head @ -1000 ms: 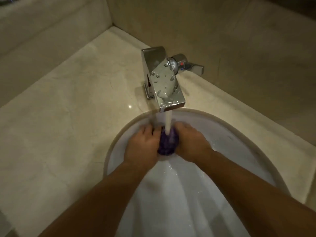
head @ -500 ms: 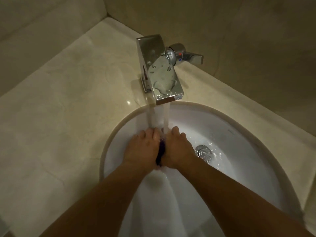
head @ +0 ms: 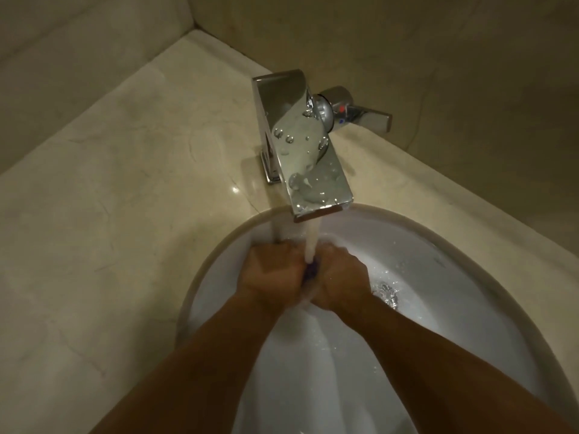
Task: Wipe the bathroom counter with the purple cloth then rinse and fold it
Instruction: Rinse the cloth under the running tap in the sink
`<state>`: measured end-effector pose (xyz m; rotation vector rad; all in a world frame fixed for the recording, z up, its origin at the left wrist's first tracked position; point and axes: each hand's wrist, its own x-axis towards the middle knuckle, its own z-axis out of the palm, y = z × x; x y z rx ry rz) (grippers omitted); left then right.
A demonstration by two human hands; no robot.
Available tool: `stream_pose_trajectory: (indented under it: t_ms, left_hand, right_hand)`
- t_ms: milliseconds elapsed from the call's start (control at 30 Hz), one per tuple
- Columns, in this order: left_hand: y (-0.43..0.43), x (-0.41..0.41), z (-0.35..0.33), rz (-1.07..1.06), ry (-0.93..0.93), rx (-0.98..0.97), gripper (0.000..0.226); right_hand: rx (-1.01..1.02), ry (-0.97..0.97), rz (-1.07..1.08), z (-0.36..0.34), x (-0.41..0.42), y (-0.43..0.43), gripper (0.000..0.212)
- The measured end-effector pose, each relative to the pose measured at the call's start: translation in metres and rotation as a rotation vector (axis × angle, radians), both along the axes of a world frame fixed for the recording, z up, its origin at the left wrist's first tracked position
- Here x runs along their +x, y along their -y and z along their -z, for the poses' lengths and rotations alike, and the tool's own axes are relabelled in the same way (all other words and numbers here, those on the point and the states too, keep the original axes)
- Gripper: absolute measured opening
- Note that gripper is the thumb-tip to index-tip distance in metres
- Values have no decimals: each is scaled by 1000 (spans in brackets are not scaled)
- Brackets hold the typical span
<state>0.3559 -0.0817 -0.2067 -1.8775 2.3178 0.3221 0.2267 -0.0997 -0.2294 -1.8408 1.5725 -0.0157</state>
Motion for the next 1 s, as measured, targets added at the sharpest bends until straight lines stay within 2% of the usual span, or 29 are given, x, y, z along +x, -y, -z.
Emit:
stream_pose_trajectory:
  t_ms: [33, 133, 233, 300, 367, 400, 433, 533, 667, 733, 800, 833, 900, 967, 1000]
  left_hand:
    - [0, 0, 0, 11, 7, -12, 34]
    - [-8, 0, 0, -32, -17, 5, 32]
    - [-23, 4, -5, -135, -18, -32, 64]
    - [-33, 12, -9, -145, -78, -180, 83]
    - [-43, 21, -11, -75, -125, -297, 91]
    - [-47, 25, -13, -17, -123, -296, 91]
    - [-51, 26, -14, 29, -114, -271, 91]
    - [-54, 11, -13, 52, -121, -141, 89]
    - [-44, -17, -3, -86, -128, -36, 79]
    - [-40, -18, 2, -154, -157, 10, 88]
    - [-34, -18, 4, -154, -78, 70, 100]
    - [-30, -20, 2, -146, 1, 108, 98]
    - [-22, -22, 1, -143, 121, 162, 82]
    - [-19, -22, 2, -148, 152, 155, 63]
    - [-18, -20, 4, -150, 147, 132, 61]
  right_hand:
    - [-18, -7, -10, -1, 0, 1, 24]
    - [7, -54, -98, -4, 1, 5, 46]
    - [-94, -74, -244, -9, -4, 1, 79]
    - [-254, 58, -260, -17, -16, -8, 92]
    - [-362, 251, -219, -21, -33, -18, 99]
    - [-366, 294, -213, -20, -42, -22, 103]
    - [-344, 281, -224, -16, -48, -25, 109]
    - [-234, 51, -289, 2, -48, -31, 126]
    - [-271, 14, -334, 18, -33, -30, 109]
    - [-224, 11, -365, 21, -32, -22, 106]
    - [-147, 5, -411, 18, -30, -15, 111]
    - [-105, -9, -426, 17, -26, -11, 109]
    - [35, 17, -372, 8, -18, -2, 91]
    - [109, 35, -322, 4, -14, 6, 72]
    - [108, -14, -348, 3, -13, 10, 67]
